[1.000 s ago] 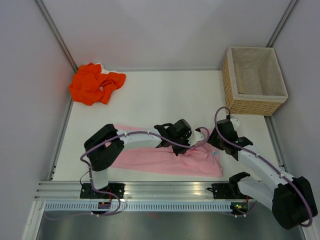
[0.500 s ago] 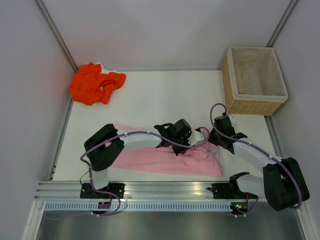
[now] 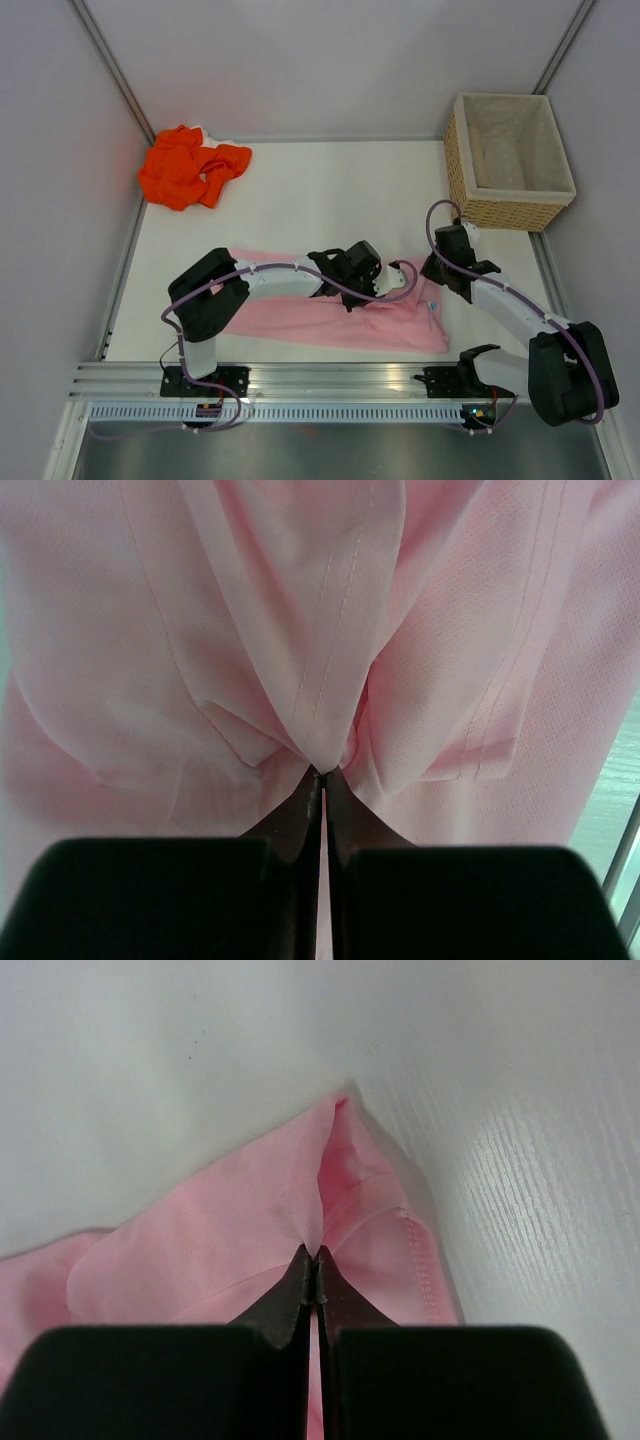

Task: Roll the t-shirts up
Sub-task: Fold the tshirt

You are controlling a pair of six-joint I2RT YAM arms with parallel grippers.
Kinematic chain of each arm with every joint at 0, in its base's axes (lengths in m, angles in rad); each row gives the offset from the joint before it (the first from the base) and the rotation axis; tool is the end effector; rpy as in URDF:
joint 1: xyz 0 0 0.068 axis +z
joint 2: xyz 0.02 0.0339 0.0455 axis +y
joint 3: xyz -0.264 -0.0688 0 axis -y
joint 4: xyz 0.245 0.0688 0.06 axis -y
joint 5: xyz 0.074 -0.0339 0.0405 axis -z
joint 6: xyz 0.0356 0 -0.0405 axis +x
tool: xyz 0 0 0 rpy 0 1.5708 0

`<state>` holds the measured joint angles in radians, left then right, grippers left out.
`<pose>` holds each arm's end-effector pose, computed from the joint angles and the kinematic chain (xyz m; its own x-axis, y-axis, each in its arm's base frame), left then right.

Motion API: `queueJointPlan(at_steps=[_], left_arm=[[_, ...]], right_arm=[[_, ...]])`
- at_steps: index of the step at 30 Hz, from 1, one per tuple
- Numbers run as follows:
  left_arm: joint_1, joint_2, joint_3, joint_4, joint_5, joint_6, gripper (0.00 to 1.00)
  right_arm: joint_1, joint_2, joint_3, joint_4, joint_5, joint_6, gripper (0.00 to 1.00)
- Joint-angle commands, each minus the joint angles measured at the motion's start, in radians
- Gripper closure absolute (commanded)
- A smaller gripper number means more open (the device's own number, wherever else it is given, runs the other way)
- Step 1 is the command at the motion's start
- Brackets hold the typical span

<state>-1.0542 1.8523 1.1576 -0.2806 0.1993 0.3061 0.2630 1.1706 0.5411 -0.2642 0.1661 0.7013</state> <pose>0.1821 -0.3348 0.1662 -0.1165 0.8032 -0.5842 0.9882 0.1527 0.0127 0.2129 0.0512 0.1759 -0.6759 0.4770 -0.5618 0.3661 0.8789 0.3058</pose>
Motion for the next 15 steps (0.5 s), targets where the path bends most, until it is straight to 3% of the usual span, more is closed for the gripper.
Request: queueJointPlan(at_steps=[1,8,10,11,15], left_arm=[[-0.003,-0.015,-0.006,0.015,-0.005,0.054,0.98],[-0.003,-0.011,0.001,0.015,0.002,0.067,0.98],[-0.003,-0.011,-0.001,0.014,0.000,0.073,0.98],[-0.004,-0.010,-0.001,0.015,0.000,0.074,0.98],[-0.003,-0.007,0.007,0.015,0.002,0.070,0.97]], right_arm=[[-0.007,0.015,0.046,-0.001,0.019,-0.028,1.00],[-0.027,0.038,0.046,-0.012,0.029,-0.060,0.93],[-0.039,0.018,0.054,-0.026,0.026,-0.069,0.82],[-0.042,0.014,0.069,-0.032,0.004,-0.077,0.66],[-0.042,-0.053,0.086,-0.119,-0.063,-0.088,0.55]])
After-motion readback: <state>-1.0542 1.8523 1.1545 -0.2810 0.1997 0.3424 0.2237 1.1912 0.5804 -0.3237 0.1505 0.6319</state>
